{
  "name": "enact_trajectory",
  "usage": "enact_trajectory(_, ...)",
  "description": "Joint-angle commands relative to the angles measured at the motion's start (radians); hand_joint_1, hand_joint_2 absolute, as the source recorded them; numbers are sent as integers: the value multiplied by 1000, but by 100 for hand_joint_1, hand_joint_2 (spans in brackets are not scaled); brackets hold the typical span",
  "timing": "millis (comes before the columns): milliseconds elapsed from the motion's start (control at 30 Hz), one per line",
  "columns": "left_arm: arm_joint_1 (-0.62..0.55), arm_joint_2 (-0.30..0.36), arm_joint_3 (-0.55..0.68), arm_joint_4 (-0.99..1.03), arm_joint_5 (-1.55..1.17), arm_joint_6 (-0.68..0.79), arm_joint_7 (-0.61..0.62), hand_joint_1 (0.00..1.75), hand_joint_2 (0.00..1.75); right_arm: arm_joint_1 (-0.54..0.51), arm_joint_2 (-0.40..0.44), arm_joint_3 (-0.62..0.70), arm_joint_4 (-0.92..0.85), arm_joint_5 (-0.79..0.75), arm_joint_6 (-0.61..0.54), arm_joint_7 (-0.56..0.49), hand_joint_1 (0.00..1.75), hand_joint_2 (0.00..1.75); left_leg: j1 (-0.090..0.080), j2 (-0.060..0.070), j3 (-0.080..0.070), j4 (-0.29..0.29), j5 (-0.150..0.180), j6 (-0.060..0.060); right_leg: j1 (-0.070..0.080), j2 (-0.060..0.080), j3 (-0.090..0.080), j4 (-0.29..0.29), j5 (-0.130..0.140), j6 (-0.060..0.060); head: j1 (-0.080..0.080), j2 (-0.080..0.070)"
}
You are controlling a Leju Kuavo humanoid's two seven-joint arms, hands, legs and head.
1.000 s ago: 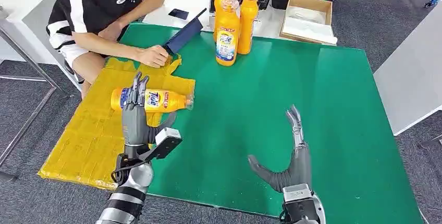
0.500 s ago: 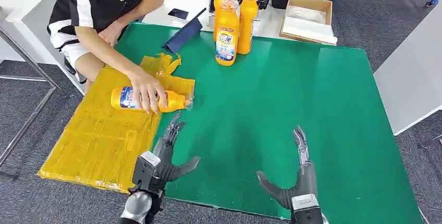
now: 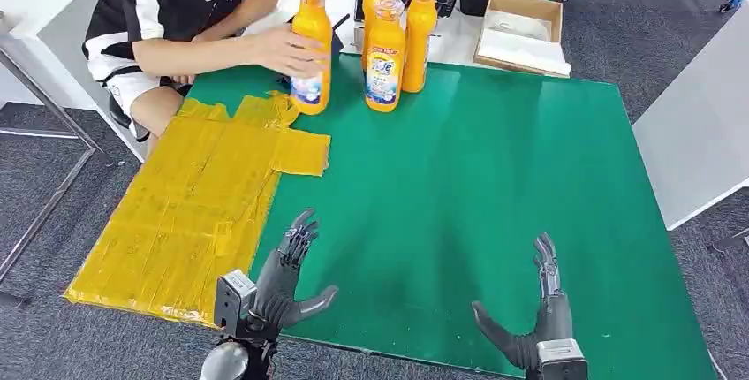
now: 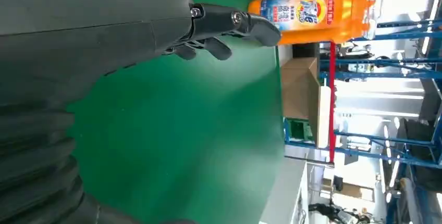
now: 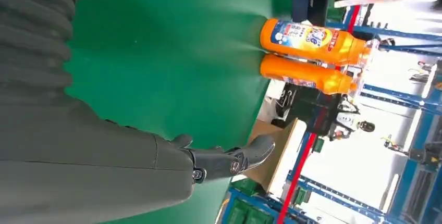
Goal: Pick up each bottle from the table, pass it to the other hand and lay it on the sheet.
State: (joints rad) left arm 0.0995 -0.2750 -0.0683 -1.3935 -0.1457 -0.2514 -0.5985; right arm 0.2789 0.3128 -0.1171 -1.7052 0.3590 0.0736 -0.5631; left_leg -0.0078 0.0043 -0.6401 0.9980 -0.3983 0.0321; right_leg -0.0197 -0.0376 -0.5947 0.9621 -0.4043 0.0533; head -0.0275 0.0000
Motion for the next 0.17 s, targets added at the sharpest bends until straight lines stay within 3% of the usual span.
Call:
enact_trajectory(33, -3, 24, -32, -16, 3, -8, 1, 0, 175, -6, 11, -80, -8, -9, 8, -3, 0, 175, 1, -1, 4, 0, -2, -2, 0, 2, 4, -1, -2, -2, 0, 0)
enact_trajectory(167, 5, 20, -62, -42, -32, 28, 3, 0, 175, -5, 29, -59, -18, 8, 15, -15, 0, 175, 1, 0, 4, 0, -2, -2, 0, 2, 4, 0, -2, -2, 0, 0)
